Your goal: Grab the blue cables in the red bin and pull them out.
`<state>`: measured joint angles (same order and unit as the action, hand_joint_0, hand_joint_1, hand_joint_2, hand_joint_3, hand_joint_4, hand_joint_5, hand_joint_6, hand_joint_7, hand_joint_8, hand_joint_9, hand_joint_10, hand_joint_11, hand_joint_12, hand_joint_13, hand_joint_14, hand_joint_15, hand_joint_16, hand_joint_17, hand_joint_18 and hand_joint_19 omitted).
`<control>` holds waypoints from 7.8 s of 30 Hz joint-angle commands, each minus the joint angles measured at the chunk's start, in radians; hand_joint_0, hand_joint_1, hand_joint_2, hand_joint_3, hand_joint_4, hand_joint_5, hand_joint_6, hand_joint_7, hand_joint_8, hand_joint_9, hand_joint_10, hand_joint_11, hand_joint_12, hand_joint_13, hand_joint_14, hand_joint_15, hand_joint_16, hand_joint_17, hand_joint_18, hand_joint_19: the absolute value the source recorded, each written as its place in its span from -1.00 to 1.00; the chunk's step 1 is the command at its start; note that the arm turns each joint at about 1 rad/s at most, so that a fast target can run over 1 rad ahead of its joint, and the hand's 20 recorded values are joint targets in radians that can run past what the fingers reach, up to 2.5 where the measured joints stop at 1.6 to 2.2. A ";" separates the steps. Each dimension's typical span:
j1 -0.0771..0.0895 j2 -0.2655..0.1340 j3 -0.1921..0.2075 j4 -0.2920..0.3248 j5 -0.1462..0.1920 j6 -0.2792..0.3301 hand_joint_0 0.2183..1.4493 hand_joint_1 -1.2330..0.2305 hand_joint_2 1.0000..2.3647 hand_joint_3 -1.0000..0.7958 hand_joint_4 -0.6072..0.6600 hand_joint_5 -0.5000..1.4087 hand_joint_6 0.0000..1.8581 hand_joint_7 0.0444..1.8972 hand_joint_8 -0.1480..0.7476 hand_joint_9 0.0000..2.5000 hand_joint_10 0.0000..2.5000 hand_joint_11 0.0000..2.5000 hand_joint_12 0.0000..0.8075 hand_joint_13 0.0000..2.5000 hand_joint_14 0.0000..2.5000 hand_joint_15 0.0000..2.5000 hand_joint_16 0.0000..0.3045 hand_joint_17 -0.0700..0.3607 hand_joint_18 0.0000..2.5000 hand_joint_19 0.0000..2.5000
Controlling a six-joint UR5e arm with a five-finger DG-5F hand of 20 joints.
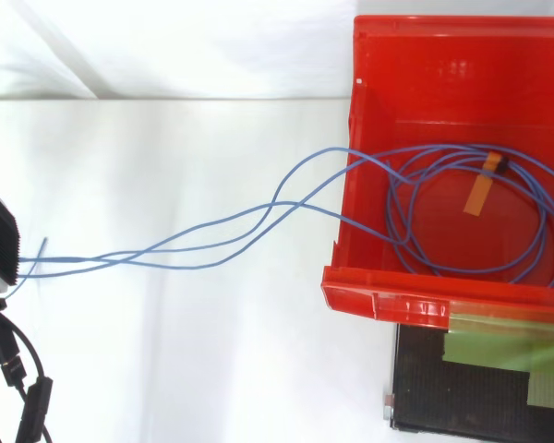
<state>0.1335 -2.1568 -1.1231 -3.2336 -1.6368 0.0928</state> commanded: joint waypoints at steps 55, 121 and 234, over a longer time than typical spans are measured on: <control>0.002 0.000 0.000 0.000 0.000 -0.005 -0.06 -0.65 -0.99 -0.89 0.32 0.13 -0.28 -0.48 -0.04 -0.45 -0.15 -0.04 -0.14 -0.37 0.10 -0.14 -0.71 -0.22 -0.41 -0.03; 0.005 0.020 0.000 -0.006 -0.005 -0.014 -0.19 -0.49 -1.00 -1.00 0.40 0.27 -0.33 -0.42 0.02 -0.42 -0.25 -0.01 -0.07 -0.38 0.08 -0.16 -0.68 -0.16 -0.40 -0.07; 0.014 0.022 -0.001 -0.018 -0.014 -0.014 0.04 -0.54 -0.99 -0.82 0.34 0.17 -0.10 -0.50 -0.04 -0.38 -0.54 0.10 -0.17 -0.35 -0.16 -0.04 -0.72 -0.24 -0.42 -0.06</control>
<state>0.1472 -2.1353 -1.1242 -3.2520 -1.6505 0.0791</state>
